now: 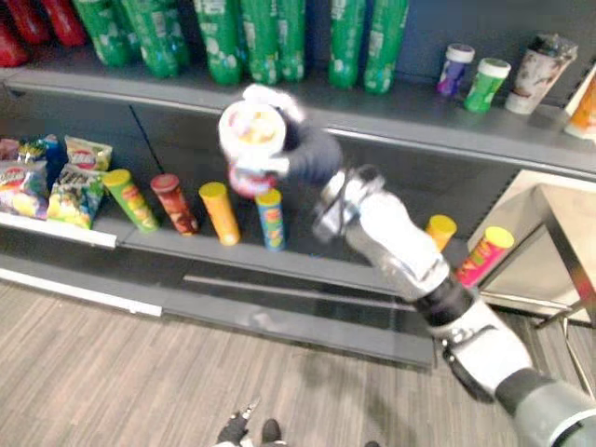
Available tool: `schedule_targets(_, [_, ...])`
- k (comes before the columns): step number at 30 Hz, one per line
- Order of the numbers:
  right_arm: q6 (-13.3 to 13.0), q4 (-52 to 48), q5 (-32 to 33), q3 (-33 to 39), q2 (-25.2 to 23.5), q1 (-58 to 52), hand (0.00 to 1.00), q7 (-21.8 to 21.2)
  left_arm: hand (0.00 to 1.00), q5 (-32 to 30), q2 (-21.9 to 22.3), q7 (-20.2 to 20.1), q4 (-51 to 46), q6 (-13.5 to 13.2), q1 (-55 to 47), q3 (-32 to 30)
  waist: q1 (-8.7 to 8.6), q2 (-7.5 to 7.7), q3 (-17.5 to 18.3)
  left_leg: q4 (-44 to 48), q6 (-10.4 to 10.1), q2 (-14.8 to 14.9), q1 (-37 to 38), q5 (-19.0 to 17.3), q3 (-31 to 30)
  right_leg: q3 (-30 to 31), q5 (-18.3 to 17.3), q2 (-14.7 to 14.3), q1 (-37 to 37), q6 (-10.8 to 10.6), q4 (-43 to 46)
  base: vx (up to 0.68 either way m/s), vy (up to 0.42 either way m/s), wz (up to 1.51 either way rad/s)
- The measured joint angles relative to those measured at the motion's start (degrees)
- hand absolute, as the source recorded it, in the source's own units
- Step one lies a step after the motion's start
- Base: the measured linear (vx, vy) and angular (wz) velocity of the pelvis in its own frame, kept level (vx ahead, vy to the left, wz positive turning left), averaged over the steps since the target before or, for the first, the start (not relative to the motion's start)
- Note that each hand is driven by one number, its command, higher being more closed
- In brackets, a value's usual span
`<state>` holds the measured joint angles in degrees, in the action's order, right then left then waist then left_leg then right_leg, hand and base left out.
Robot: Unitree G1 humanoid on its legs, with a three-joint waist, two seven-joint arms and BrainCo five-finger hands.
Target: Put the gum and the chips on the shelf.
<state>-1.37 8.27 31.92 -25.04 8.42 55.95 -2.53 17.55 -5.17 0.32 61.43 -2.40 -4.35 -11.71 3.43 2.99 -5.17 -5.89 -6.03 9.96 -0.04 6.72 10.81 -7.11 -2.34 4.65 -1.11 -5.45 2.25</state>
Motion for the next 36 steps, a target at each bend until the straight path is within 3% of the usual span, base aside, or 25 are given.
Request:
schedule_targets(7, [-0.2, 15.1, -0.1, 5.7, 7.1, 11.5, 1.0, 4.7, 0.0, 0.2, 0.0, 0.0, -1.0, 0.1, -0.4, 0.1, 0.21, 0.29, 0.2, 0.0, 0.1, 0.4, -0.3, 0.1, 1.3, 1.4, 1.0, -0.2, 0.9, 0.2, -0.4, 0.02, -0.003, -0.12])
schedule_targets(11, [-0.1, 23.8, -0.1, 9.5, 10.6, 16.1, 1.0, 5.5, 0.0, 0.3, 0.1, 0.1, -1.1, 0.0, -0.4, 0.3, 0.37, 0.33, 0.2, 0.0, 0.0, 0.8, -0.3, 0.5, 1.7, 1.5, 1.3, -0.9, 0.9, 0.5, -0.6, 0.03, -0.012, -0.02])
schedule_targets(18, [-0.1, 30.6, -0.5, 12.6, 15.1, 17.6, 1.0, 6.1, 0.0, 0.3, 0.0, 0.8, -1.1, -0.2, 0.1, 1.3, 0.3, 0.36, 0.0, 0.0, -0.3, 1.8, -0.3, 0.6, 2.3, 1.6, 1.6, -1.9, 0.9, 0.9, -1.5, 0.01, -0.013, -0.05])
schedule_targets(36, [2.0, 39.1, -4.9, 15.7, 17.2, 15.1, 1.0, 3.2, 0.0, 0.4, 0.0, 1.2, -1.3, -1.5, 0.8, 4.7, -0.12, 0.16, -2.0, -0.1, -0.6, 1.7, -0.1, 0.4, 4.2, 4.1, 2.5, -1.9, 1.7, 0.9, -2.2, 0.02, 0.004, -0.06])
